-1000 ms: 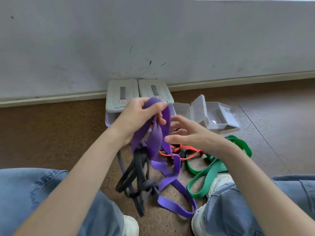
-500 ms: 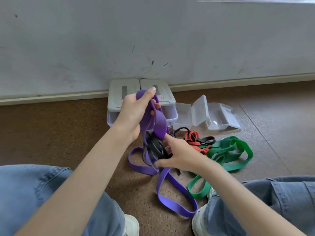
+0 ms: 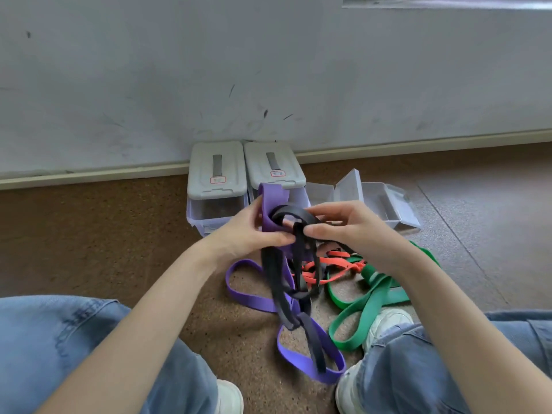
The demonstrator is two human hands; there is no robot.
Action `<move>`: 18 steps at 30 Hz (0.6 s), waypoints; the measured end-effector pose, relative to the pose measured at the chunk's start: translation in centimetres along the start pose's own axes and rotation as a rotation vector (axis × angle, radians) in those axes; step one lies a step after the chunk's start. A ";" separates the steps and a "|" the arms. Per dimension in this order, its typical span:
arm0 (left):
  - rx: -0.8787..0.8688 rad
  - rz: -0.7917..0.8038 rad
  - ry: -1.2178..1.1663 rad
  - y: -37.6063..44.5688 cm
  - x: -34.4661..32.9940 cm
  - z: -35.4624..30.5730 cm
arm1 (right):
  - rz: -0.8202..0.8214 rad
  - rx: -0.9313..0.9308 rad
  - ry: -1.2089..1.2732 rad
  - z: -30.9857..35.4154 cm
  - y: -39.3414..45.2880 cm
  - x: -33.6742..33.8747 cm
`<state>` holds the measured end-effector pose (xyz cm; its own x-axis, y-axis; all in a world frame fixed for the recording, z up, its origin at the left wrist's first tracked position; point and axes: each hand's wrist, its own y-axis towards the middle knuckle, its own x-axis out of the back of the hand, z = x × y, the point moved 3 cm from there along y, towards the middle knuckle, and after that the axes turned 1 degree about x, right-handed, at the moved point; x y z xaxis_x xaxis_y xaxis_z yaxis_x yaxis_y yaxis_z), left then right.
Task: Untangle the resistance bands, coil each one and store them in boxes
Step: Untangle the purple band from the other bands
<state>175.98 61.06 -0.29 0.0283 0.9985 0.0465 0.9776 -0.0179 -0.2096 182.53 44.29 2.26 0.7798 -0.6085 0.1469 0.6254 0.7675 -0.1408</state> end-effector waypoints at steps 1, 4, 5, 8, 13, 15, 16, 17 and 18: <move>-0.028 -0.052 0.163 0.1 0.3 -0.3 | -0.033 -0.018 -0.144 0.0 0.0 0.4; 0.015 0.002 0.687 0.1 1.2 -0.3 | -0.140 -0.061 -0.451 0.2 -0.2 1.9; 0.046 0.021 0.778 0.0 1.5 -0.1 | -0.152 -0.074 -0.380 0.3 -0.2 2.1; 0.096 0.021 0.832 0.0 1.9 0.0 | -0.181 -0.139 -0.057 -0.2 -0.3 2.2; 0.126 -0.012 0.375 -0.2 2.5 -0.1 | -0.031 0.042 0.744 0.3 -0.2 1.1; 0.151 -0.055 0.219 -0.3 2.6 -0.3 | -0.032 0.012 0.508 0.1 0.0 0.4; 0.158 -0.072 0.172 -0.3 2.5 -0.3 | -0.051 -0.034 0.302 -0.2 0.0 -0.3; 0.159 -0.086 0.144 -0.3 2.3 -0.3 | -0.042 -0.083 0.153 -0.8 0.0 -1.1; 0.158 -0.102 0.132 -0.3 2.0 -0.3 | -0.026 -0.120 0.105 -1.3 0.1 -2.0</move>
<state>175.81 63.09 0.20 -0.0322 0.9792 0.2004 0.9325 0.1016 -0.3467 181.08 45.33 0.66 0.7581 -0.6502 0.0502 0.6391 0.7254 -0.2556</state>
